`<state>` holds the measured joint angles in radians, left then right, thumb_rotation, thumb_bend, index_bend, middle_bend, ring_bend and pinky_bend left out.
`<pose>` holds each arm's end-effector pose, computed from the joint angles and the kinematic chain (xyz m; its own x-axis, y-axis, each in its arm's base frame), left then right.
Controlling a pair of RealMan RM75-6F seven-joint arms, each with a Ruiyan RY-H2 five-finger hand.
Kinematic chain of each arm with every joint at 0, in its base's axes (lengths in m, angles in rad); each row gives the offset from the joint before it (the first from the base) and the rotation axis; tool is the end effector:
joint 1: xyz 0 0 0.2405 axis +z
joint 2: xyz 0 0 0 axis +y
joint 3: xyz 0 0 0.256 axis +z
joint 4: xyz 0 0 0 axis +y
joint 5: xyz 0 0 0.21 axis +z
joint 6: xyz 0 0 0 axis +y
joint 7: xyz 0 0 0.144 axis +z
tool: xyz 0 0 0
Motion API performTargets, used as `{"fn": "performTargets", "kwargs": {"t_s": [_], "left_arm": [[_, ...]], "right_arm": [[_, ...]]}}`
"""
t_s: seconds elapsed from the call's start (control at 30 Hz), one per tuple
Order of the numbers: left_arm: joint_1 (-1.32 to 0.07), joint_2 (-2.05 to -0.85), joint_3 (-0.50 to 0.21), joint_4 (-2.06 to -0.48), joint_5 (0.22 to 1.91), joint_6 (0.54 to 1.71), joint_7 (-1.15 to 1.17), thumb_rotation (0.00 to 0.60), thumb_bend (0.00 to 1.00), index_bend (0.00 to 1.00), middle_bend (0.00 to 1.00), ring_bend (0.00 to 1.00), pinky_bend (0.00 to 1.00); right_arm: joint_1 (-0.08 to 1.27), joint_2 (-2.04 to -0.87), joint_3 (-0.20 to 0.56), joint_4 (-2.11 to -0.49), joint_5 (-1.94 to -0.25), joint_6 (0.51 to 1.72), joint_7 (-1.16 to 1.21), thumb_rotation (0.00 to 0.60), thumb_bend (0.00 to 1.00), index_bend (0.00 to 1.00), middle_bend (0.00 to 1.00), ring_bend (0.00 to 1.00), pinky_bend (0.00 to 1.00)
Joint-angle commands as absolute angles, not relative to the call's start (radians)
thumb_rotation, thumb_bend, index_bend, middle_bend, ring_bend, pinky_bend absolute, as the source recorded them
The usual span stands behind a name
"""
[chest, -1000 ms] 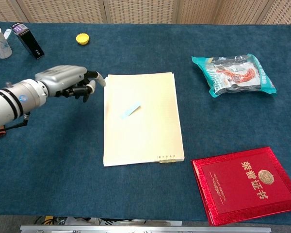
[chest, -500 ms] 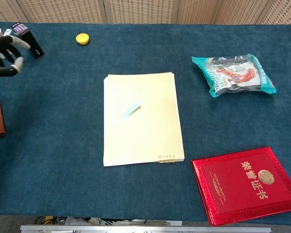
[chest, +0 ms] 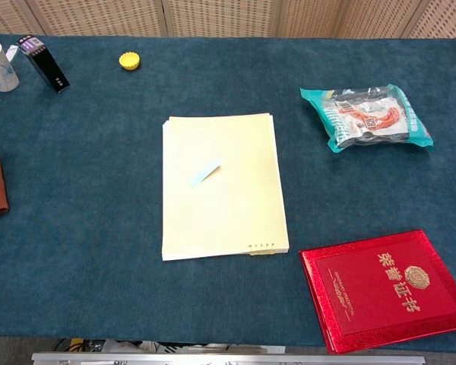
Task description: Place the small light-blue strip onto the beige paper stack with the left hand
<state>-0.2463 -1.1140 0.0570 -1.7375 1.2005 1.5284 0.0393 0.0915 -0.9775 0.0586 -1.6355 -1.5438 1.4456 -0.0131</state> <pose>-0.3047 0.2016 0.1547 0.3215 0.0325 0.9463 0.9357 0.1422 -0.3228 -0.3101 -0.1850 0.1960 0.5158 -0.0199 0.8564 -0.8558 -0.0561 0.5142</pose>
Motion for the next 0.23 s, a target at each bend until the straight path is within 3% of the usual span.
{"fn": "performTargets", "kwargs": {"t_s": [0.03, 0.23], "left_arm": [[-0.201, -1.104, 0.064, -1.759, 1.237, 1.574, 0.034, 0.527, 0.49, 0.22, 0.37, 0.35, 0.38], [-0.16, -1.099, 0.054, -1.772, 1.269, 1.593, 0.029, 0.553, 0.49, 0.22, 0.37, 0.35, 0.38]], "right_arm": [[0.093, -0.984, 0.055, -1.637, -1.548, 1.444, -0.018, 0.6, 0.14, 0.4, 0.37, 0.34, 0.37], [0.1, -0.993, 0.053, -1.637, -1.546, 1.436, -0.023, 0.6, 0.14, 0.4, 0.37, 0.34, 0.37]]}}
